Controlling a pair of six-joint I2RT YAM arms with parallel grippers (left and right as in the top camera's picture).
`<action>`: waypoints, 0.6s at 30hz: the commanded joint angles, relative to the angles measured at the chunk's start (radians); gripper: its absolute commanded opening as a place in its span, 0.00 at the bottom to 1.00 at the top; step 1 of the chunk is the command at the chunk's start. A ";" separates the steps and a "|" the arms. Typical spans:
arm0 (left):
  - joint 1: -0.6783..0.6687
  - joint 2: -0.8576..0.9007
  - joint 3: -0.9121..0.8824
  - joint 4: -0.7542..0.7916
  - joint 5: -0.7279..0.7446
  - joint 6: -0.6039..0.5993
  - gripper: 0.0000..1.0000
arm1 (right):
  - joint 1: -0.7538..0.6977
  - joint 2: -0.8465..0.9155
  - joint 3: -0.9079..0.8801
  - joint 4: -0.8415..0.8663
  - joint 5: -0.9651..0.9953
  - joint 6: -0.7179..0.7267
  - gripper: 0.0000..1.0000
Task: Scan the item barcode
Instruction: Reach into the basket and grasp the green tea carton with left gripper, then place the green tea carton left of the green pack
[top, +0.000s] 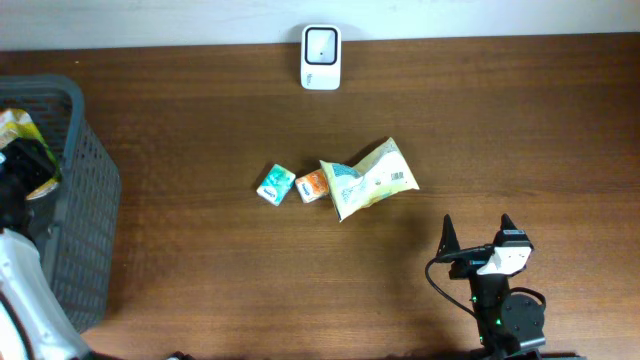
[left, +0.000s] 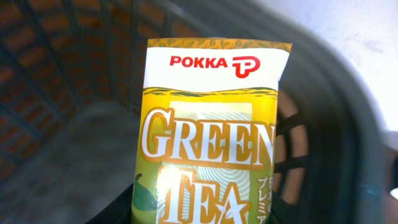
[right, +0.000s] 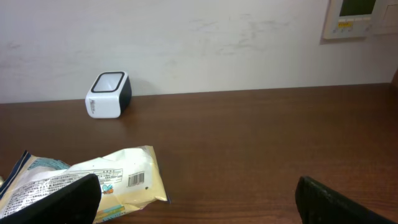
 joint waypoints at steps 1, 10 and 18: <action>-0.014 -0.147 0.016 0.008 -0.008 -0.002 0.45 | -0.008 -0.005 -0.005 -0.008 -0.002 0.008 0.99; -0.374 -0.360 0.016 -0.042 -0.089 0.066 0.44 | -0.008 -0.005 -0.005 -0.008 -0.002 0.008 0.99; -0.868 0.093 0.013 -0.221 -0.256 0.069 0.52 | -0.008 -0.005 -0.005 -0.008 -0.002 0.008 0.99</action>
